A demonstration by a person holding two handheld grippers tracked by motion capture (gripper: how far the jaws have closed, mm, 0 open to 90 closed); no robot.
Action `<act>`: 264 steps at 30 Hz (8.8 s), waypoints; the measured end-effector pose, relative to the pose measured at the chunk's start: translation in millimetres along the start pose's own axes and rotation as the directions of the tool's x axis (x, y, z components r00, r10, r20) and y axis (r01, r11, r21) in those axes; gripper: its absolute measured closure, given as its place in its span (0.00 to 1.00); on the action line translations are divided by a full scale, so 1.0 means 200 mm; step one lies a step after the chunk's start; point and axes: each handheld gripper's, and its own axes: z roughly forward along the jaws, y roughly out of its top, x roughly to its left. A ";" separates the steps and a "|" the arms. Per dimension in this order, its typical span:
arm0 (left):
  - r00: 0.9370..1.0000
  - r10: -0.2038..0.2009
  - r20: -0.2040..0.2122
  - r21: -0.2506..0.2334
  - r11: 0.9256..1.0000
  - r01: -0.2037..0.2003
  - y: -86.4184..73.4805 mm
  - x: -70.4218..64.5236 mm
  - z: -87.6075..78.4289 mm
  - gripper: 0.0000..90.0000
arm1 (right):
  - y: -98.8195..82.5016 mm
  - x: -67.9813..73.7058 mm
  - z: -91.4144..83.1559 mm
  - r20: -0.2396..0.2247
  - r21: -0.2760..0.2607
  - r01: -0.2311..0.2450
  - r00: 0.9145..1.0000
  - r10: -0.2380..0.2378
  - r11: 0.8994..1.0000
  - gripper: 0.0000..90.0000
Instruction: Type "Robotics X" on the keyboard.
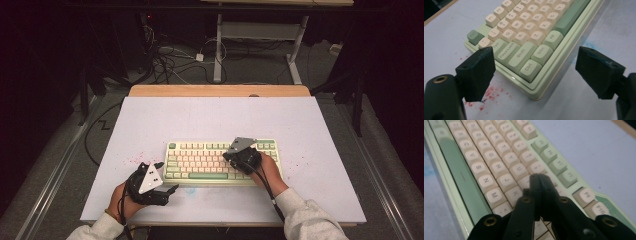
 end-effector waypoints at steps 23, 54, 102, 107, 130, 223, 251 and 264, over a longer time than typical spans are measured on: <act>0.998 -0.064 -0.025 -0.011 0.998 0.063 0.00 0.05 0.00 0.19 | -0.09 0.03 -0.26 0.052 -0.190 0.008 0.999 0.002 0.982 0.39; 0.992 -0.101 0.073 -0.001 0.995 0.101 0.11 0.06 -0.03 0.97 | -0.40 0.03 -0.53 0.206 -0.249 0.012 0.978 0.040 0.968 0.26; 0.976 0.051 0.211 0.118 0.990 -0.077 0.46 -0.08 0.40 0.97 | -0.47 0.07 -0.49 0.217 -0.166 0.058 0.976 -0.021 0.984 0.27; 0.978 0.058 0.200 0.132 0.988 -0.085 0.46 -0.10 0.42 0.97 | -0.47 0.07 -0.49 0.216 -0.158 0.058 0.976 -0.023 0.986 0.27; 0.991 0.070 0.114 0.010 0.997 -0.072 0.45 -0.03 0.27 0.92 | -0.47 0.07 -0.50 0.217 -0.165 0.055 0.976 -0.019 0.985 0.27; 0.998 0.007 -0.061 -0.001 1.000 -0.007 -0.01 0.01 -0.03 0.20 | -0.01 -0.02 0.04 0.004 0.031 0.052 0.999 -0.053 0.998 1.00; 0.998 0.012 -0.066 0.006 1.000 -0.012 -0.01 0.01 -0.03 0.20 | -0.01 0.03 -0.09 0.017 -0.076 0.039 0.999 -0.038 0.996 0.95; 0.998 0.018 -0.064 0.003 1.000 -0.018 0.00 0.01 -0.03 0.20 | -0.03 0.05 -0.21 0.019 -0.164 0.045 0.999 -0.043 0.985 0.58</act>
